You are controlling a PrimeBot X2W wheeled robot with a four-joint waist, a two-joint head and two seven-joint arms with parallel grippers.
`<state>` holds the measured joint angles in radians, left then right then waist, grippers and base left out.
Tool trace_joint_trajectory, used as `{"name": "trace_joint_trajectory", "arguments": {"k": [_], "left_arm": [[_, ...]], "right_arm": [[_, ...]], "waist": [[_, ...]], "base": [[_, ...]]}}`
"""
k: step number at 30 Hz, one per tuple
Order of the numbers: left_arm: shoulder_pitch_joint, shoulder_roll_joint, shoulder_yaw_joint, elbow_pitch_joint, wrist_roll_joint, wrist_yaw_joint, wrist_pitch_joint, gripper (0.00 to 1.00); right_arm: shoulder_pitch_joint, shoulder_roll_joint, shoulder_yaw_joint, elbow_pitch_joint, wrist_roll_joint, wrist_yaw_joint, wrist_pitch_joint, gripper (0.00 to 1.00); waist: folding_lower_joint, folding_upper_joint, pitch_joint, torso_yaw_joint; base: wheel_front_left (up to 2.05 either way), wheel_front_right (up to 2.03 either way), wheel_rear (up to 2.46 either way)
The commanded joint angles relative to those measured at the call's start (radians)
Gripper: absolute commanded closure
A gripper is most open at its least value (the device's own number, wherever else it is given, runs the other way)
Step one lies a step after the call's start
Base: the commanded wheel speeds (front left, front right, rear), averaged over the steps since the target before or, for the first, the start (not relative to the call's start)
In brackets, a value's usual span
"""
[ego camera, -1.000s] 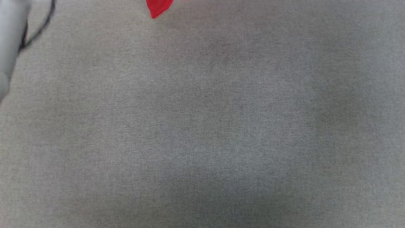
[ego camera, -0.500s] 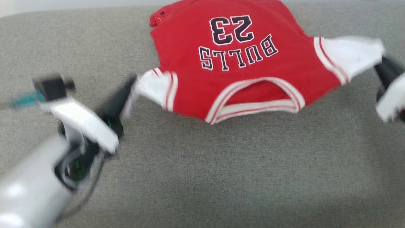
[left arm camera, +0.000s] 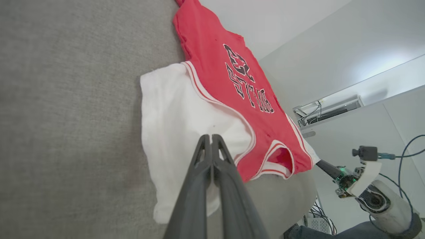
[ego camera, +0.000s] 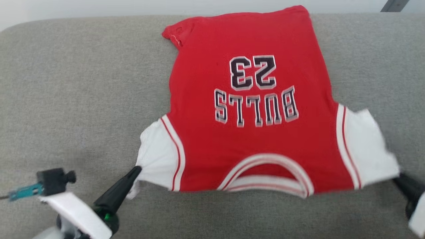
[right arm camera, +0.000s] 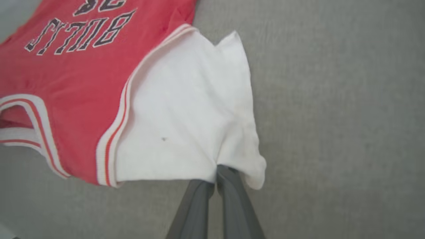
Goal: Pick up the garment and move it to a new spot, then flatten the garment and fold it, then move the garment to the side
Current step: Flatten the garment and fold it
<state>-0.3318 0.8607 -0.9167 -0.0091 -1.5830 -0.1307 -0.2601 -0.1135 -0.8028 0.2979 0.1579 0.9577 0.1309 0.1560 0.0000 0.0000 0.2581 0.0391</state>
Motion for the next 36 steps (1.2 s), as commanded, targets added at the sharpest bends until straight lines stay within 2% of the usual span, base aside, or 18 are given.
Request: {"name": "trace_joint_trajectory", "arguments": {"k": [1,7,10,12,15,19,27,28,29,30,32,36], "left_arm": [[0.038,0.016,0.03,-0.022,0.002,0.001,-0.005,1.0],[0.191,0.044,0.144,-0.093,0.031,0.001,-0.006,1.0],[0.244,0.034,0.184,-0.111,0.052,0.001,-0.006,1.0],[0.256,0.02,0.178,-0.112,0.07,0.001,-0.006,1.0],[0.224,-0.017,0.145,-0.092,0.089,0.001,0.024,1.0],[0.178,-0.08,0.103,-0.031,0.106,0.001,0.065,1.0],[0.156,-0.158,0.068,0.08,0.09,0.001,0.068,1.0],[0.154,-0.162,0.066,0.086,0.089,0.001,0.066,1.0],[0.152,-0.168,0.063,0.091,0.087,0.001,0.065,1.0],[0.152,-0.173,0.061,0.093,0.086,0.001,0.063,1.0],[0.152,-0.177,0.056,0.09,0.088,0.001,0.06,1.0],[0.156,-0.175,0.05,0.071,0.1,0.001,0.049,1.0]], "right_arm": [[0.062,-0.008,-0.021,-0.033,0.014,0.0,0.029,1.0],[0.276,0.004,-0.123,-0.179,0.018,0.0,0.153,1.0],[0.326,0.032,-0.198,-0.236,0.001,0.0,0.191,1.0],[0.336,0.062,-0.225,-0.254,-0.023,0.0,0.219,1.0],[0.3,0.115,-0.224,-0.263,-0.04,0.0,0.276,1.0],[0.251,0.159,-0.186,-0.211,-0.084,0.0,0.339,1.0],[0.168,0.206,-0.094,-0.104,-0.168,0.0,0.348,1.0],[0.159,0.206,-0.091,-0.099,-0.172,0.0,0.34,0.67],[0.154,0.199,-0.086,-0.097,-0.17,0.0,0.345,0.08],[0.153,0.187,-0.084,-0.103,-0.161,0.0,0.356,0.0],[0.153,0.153,-0.117,-0.138,-0.136,-0.002,0.372,0.0],[0.167,0.056,-0.252,-0.249,-0.08,0.0,0.414,0.0]], "waist": [[0.0,0.0,0.005,0.007],[0.0,0.0,0.015,0.022],[0.0,0.0,0.018,0.025],[0.0,0.0,0.02,0.026],[0.0,0.0,0.023,0.027],[0.0,0.0,0.023,0.028],[0.0,0.0,0.018,0.023],[0.0,0.0,0.016,0.024],[0.0,0.0,0.015,0.026],[0.0,0.0,0.014,0.028],[0.0,0.0,0.013,0.035],[0.0,0.0,0.02,0.055]], "base": [[0.0,0.0,0.0],[0.0,0.0,0.0],[0.0,0.0,0.0],[0.0,0.0,0.0],[0.0,0.0,0.0],[0.0,0.0,0.0],[0.0,0.0,0.0],[0.0,0.0,0.0],[0.0,0.0,0.0],[0.0,0.0,0.0],[0.0,0.0,0.0],[0.0,0.0,0.0]]}}
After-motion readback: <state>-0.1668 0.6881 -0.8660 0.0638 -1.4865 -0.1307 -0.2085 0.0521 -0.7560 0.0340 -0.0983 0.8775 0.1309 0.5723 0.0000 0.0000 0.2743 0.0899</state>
